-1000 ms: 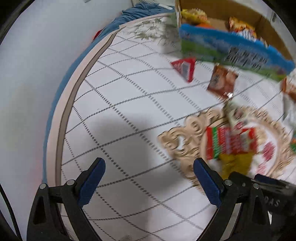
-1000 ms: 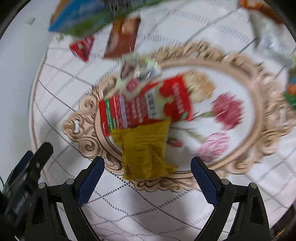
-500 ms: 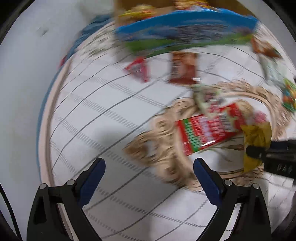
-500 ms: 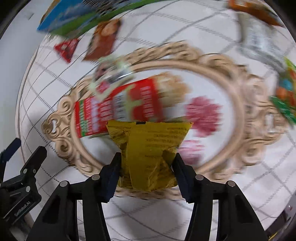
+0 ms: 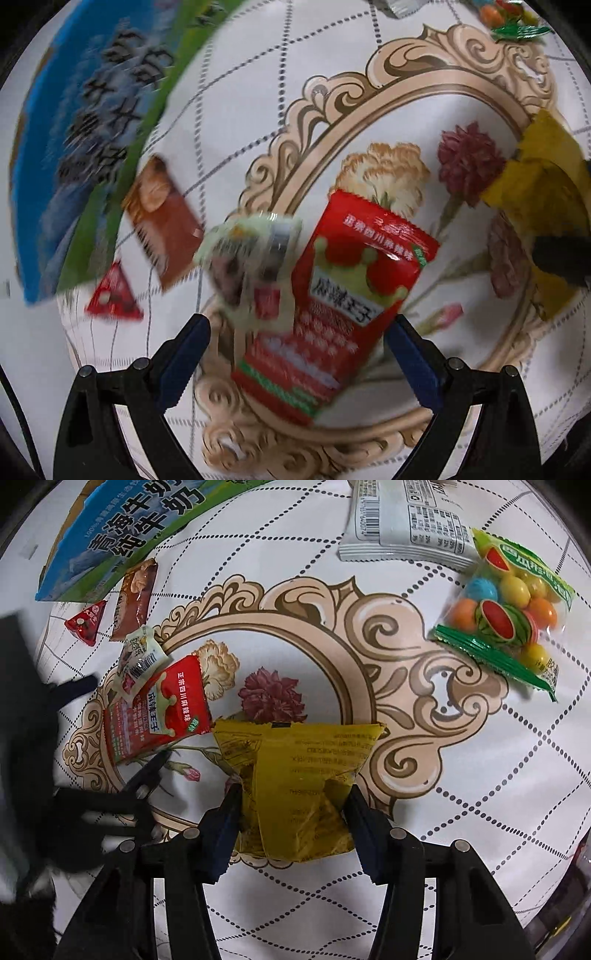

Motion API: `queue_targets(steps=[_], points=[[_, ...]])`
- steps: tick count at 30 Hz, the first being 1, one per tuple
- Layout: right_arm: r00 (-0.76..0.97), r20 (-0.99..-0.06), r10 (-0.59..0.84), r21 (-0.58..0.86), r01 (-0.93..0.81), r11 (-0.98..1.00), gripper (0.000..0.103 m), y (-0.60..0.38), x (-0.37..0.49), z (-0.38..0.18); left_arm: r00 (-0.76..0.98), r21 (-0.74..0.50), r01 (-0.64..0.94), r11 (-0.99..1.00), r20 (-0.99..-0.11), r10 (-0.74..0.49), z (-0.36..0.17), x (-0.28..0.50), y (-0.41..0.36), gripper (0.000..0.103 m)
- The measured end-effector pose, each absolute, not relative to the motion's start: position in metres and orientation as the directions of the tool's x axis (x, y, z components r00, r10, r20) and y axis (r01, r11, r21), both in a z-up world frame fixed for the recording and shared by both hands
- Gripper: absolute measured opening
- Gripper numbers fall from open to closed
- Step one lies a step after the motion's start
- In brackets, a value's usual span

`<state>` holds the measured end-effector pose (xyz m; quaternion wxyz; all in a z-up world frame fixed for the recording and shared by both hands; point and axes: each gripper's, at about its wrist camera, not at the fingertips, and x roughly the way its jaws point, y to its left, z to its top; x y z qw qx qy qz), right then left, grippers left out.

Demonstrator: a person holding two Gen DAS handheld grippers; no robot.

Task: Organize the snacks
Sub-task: 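Grasp the yellow foil bag with the right tool while the left grasps the red spicy strip pack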

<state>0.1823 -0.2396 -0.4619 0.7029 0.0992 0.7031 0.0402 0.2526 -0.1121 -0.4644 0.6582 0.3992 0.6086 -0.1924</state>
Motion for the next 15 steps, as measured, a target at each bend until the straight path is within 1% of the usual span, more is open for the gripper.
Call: queue_targets(steps=[4, 7, 9, 10, 11, 12, 13, 15], points=[[0.005, -0.981, 0.194, 0.193, 0.081, 0.978, 0.057, -0.239, 0.189, -0.466, 0.134, 0.257, 0.775, 0.577, -0.960, 0.247, -0.478, 0.269, -0.124, 0.103], [0.001, -0.981, 0.194, 0.193, 0.087, 0.977, 0.057, -0.247, 0.200, -0.469, 0.092, 0.217, 0.773, 0.597, -0.968, 0.233, -0.482, 0.280, -0.126, 0.103], [-0.002, -0.981, 0.196, 0.195, 0.091, 0.977, 0.057, -0.248, 0.204, -0.470, 0.078, 0.187, 0.736, 0.651, -0.978, 0.193, -0.477, 0.288, -0.122, 0.099], [-0.003, -0.980, 0.199, 0.198, 0.095, 0.976, 0.057, -0.250, 0.209, -0.470, 0.066, 0.169, 0.700, 0.694, -0.983, 0.173, -0.474, 0.291, -0.118, 0.095], [-0.004, -0.979, 0.202, 0.201, 0.096, 0.975, 0.057, -0.251, 0.210, -0.470, 0.046, 0.140, 0.659, 0.739, -0.988, 0.146, -0.472, 0.293, -0.113, 0.083], [-0.006, -0.979, 0.204, 0.202, 0.098, 0.974, 0.057, -0.251, 0.211, -0.470, 0.013, 0.100, 0.614, 0.783, -0.993, 0.117, -0.471, 0.294, -0.107, 0.075], [-0.008, -0.978, 0.207, 0.205, 0.101, 0.974, 0.057, -0.252, 0.212, -0.471, -0.018, 0.066, 0.521, 0.851, -0.996, 0.088, -0.468, 0.295, -0.098, 0.071], [-0.018, -0.977, 0.215, 0.211, 0.111, 0.971, 0.057, -0.254, 0.214, -0.474, -0.048, 0.045, 0.408, 0.912, -0.996, 0.071, -0.464, 0.291, -0.086, 0.070]])
